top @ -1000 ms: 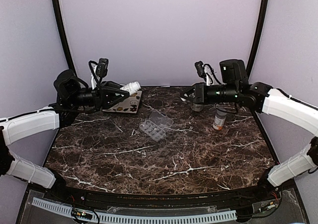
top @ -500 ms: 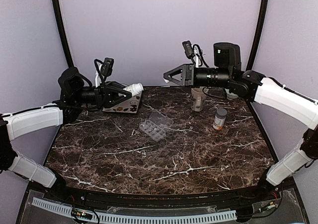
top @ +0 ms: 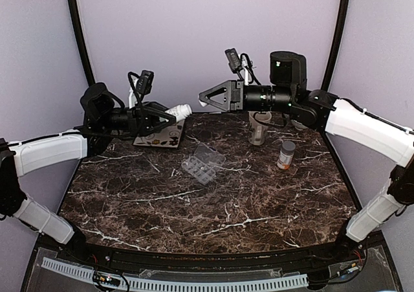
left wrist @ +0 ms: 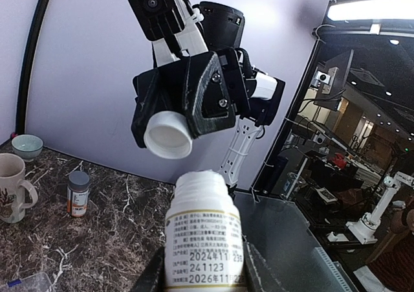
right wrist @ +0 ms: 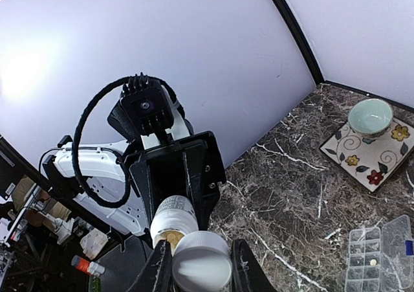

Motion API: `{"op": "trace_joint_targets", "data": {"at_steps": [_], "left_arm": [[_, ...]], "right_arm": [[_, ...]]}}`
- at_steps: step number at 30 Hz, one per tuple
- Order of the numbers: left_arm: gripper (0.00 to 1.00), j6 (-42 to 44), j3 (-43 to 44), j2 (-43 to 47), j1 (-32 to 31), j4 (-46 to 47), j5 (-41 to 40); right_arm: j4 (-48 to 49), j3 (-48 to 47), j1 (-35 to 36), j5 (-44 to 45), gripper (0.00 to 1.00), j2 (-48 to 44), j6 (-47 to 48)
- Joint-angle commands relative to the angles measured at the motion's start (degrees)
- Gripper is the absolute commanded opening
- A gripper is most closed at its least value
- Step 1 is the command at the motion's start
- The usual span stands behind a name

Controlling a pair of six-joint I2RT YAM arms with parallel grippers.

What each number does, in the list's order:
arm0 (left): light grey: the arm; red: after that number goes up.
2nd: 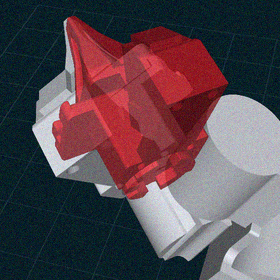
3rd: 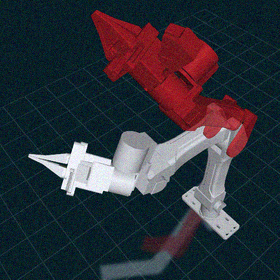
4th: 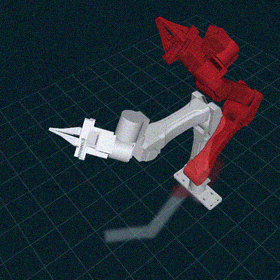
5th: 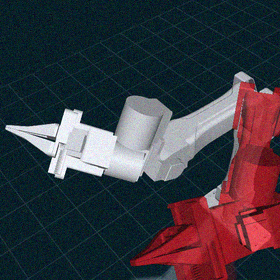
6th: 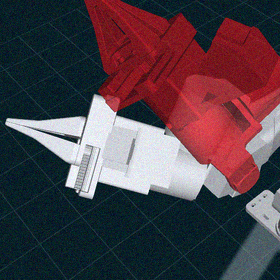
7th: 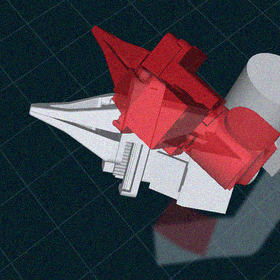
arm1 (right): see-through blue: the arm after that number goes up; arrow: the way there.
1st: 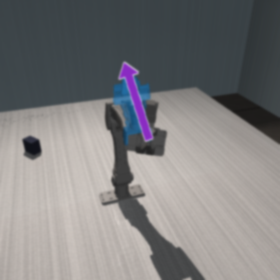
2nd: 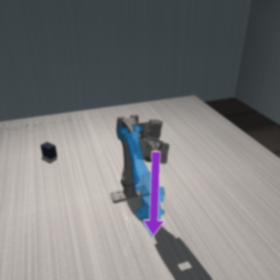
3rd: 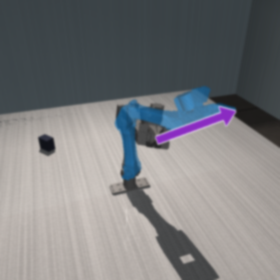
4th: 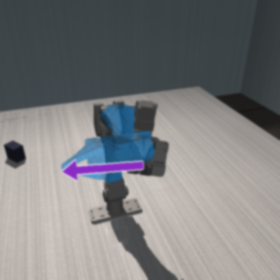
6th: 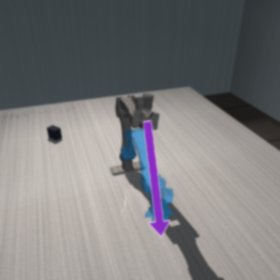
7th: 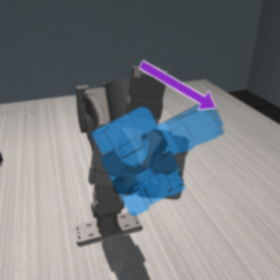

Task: Sort the pills into containers
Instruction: Close the lid of the pill bottle on the pill bottle.

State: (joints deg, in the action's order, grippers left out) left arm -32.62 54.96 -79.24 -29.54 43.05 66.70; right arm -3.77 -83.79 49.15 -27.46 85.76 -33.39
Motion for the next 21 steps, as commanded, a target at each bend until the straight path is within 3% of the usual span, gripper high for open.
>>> {"op": "trace_joint_targets", "data": {"at_steps": [1, 21], "left_arm": [[0.00, -0.41, 2.44, -0.59, -0.42, 2.13, 1.04], [0.00, -0.90, 4.96, -2.58, -1.03, 2.62, 1.16]], "right_arm": [[3.32, -1.29, 1.58, -1.27, 0.00, 0.73, -0.93], [3.25, -1.33, 3.15, -1.00, 0.00, 1.32, -0.81]]}}
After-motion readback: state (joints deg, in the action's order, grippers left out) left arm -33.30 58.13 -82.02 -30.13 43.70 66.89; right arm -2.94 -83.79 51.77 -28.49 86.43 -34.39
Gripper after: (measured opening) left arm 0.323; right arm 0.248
